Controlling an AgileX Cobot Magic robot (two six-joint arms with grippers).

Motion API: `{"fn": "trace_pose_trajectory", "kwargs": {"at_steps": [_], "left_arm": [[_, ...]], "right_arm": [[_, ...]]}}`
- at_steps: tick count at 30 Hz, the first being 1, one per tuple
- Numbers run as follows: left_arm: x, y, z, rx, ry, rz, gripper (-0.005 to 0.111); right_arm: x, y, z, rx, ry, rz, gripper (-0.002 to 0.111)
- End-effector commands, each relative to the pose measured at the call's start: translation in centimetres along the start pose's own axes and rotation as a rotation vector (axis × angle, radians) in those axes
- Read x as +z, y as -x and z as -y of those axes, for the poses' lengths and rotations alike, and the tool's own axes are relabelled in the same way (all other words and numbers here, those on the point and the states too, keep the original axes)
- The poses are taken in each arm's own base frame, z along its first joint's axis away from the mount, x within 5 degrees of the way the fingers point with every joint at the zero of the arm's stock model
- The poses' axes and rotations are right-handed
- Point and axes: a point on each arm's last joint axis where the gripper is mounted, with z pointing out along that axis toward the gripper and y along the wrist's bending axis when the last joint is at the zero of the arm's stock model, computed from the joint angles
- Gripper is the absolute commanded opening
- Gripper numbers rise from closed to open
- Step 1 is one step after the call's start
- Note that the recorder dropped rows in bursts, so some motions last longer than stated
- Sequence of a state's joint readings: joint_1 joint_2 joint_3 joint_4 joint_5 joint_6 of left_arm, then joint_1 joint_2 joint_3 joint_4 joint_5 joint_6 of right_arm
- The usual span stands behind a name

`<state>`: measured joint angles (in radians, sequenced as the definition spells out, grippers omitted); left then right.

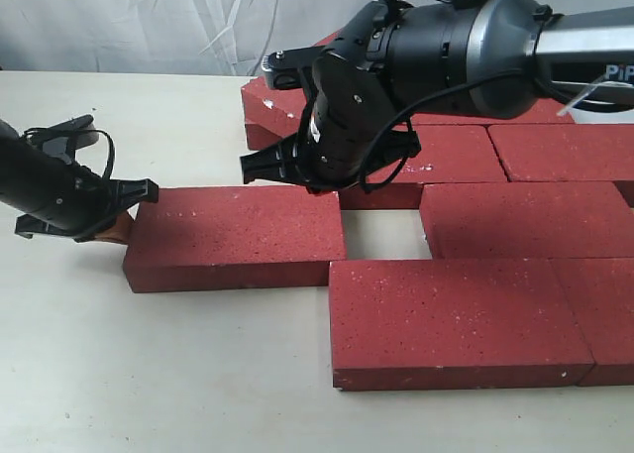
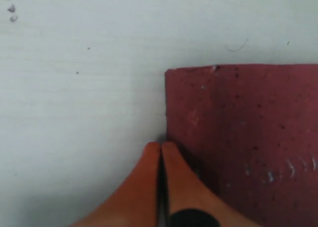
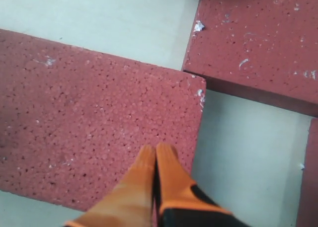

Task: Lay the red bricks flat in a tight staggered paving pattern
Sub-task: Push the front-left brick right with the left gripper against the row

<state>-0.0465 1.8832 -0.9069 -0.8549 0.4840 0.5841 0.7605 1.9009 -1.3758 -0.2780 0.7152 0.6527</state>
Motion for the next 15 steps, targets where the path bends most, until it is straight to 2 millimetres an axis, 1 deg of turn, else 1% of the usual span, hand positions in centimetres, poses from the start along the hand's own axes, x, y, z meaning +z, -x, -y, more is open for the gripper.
{"fn": "trace_pose_trajectory", "kwargs": {"at_steps": [1,9,12,15], "left_arm": [[0.4,0.1,0.1,-0.022,-0.033,0.003,0.0],[0.2,0.6,0.7,-0.025,-0.075,-0.003,0.0],[0.3,0.6,0.8,-0.041,-0.088,0.002,0.0],[1.0,0.2,1.3,-0.022,-0.093,-0.022,0.0]], "right_arm": [[-0.5,0.4,0.2,0.0,-0.002,0.019,-0.001],[-0.3,0.4,0.2,-0.013,-0.012,0.022,-0.001],[-0.3,0.4,0.2,-0.013,-0.007,0.028,-0.001],[-0.3,0.5,0.2,-0.013,-0.002,0.035,-0.001]]}}
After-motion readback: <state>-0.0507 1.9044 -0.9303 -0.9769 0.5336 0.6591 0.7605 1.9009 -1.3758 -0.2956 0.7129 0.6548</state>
